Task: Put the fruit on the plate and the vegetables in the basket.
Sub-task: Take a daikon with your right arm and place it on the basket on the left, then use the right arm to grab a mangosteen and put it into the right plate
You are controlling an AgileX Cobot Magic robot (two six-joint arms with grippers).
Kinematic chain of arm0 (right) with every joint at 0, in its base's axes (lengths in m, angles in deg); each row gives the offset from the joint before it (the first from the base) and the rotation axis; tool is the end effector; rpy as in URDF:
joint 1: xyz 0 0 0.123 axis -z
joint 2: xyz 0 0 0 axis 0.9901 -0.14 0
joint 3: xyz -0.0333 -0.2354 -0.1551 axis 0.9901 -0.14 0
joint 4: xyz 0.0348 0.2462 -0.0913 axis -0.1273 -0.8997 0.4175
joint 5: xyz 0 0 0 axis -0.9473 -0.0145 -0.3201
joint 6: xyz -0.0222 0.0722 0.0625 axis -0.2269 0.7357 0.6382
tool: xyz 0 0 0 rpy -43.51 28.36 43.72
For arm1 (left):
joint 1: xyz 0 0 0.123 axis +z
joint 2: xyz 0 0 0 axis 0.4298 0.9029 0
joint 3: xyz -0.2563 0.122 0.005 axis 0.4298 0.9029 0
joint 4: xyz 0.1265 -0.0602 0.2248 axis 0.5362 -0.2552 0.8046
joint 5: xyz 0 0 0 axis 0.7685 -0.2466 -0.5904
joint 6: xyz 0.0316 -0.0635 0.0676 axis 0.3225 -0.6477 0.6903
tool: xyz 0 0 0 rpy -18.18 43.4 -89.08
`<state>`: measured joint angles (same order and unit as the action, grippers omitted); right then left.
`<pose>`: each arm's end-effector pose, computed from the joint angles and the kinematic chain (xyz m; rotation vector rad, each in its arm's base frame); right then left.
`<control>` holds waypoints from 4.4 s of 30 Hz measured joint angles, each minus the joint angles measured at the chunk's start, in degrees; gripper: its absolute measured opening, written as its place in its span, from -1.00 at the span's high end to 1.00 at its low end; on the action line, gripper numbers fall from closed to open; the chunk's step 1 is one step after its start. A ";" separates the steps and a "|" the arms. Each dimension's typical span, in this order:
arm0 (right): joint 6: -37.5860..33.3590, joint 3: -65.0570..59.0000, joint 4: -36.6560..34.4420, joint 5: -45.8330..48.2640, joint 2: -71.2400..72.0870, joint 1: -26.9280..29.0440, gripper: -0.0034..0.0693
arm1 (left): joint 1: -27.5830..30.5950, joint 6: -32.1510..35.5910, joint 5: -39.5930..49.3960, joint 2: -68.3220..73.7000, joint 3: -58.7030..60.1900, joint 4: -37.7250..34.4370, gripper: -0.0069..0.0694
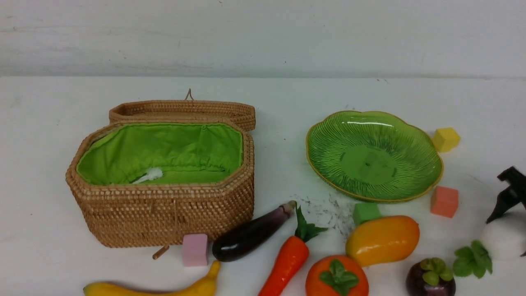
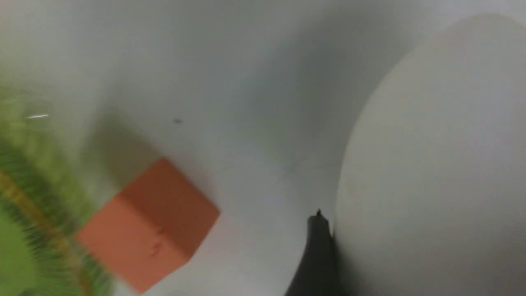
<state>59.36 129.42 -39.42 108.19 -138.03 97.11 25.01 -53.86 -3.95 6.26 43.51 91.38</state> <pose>0.3292 -0.0683 0.1788 1.4272 2.4763 0.4128 0.0732 0.0045 0.1657 -0.2001 1.8877 -0.0812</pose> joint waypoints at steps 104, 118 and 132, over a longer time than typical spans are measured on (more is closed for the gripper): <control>-42.24 -7.32 13.00 5.76 5.75 -33.82 -0.86 | 0.00 0.00 -0.07 0.00 0.00 0.00 0.19; -42.24 -1.70 18.22 10.24 6.26 -33.37 -0.66 | 0.00 0.00 -0.07 0.00 0.00 0.00 0.19; -43.69 29.52 17.30 9.03 -4.92 -23.98 -0.66 | 0.00 0.00 -0.07 0.00 0.00 0.00 0.19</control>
<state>15.67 158.94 -22.13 117.22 -142.95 73.13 25.01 -53.86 -4.01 6.26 43.51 91.38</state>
